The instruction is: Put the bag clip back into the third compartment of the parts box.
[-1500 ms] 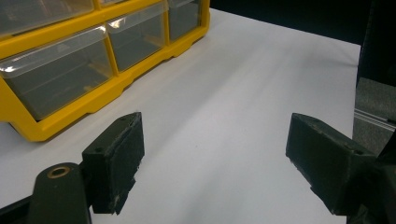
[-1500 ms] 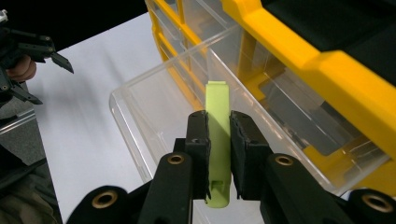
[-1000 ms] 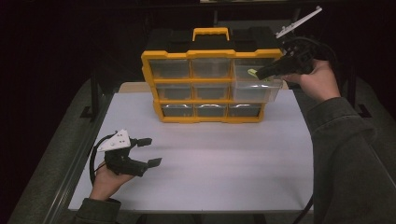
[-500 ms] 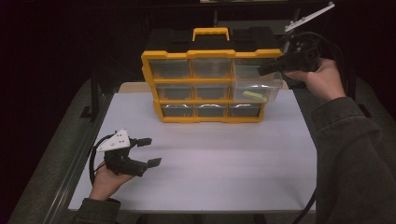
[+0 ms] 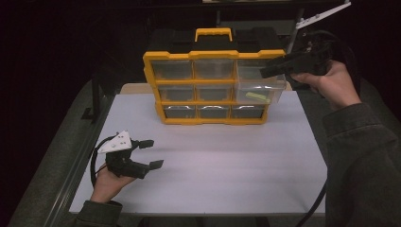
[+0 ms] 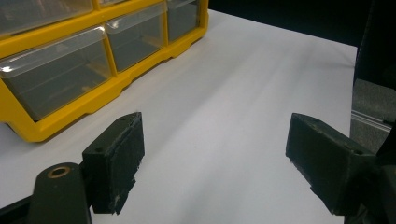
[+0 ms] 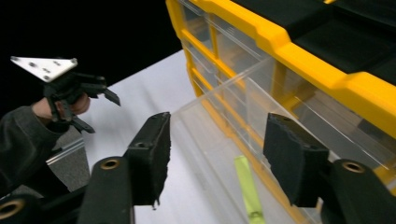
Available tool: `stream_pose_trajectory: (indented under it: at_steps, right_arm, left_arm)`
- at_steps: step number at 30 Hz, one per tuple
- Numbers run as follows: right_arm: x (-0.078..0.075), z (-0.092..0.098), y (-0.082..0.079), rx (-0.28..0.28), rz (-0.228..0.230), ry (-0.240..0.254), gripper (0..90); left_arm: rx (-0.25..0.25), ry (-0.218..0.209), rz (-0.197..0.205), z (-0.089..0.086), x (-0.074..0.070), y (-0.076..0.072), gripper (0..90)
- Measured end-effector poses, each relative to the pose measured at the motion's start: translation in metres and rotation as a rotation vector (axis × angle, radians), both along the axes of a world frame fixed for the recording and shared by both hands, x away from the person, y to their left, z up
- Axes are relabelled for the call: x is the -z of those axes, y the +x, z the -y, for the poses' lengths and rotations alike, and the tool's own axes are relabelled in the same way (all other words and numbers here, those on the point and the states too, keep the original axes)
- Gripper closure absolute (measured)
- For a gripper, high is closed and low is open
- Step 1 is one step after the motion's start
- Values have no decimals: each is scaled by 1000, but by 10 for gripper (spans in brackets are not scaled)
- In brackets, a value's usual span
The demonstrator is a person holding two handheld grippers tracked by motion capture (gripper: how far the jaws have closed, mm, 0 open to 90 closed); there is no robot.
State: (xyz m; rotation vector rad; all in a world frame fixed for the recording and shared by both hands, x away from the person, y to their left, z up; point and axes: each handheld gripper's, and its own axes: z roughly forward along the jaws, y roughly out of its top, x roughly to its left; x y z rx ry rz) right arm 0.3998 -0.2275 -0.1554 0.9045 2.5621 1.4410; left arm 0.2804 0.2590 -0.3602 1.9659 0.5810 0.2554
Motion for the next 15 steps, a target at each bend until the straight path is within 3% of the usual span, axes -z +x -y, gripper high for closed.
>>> stream_pose_trajectory:
  at_steps: [15]
  right_arm:
    - [-2, -7, -35, -18, 9, 24, 235]
  left_arm:
    - [9, 11, 5, 2, 0, 0, 196]
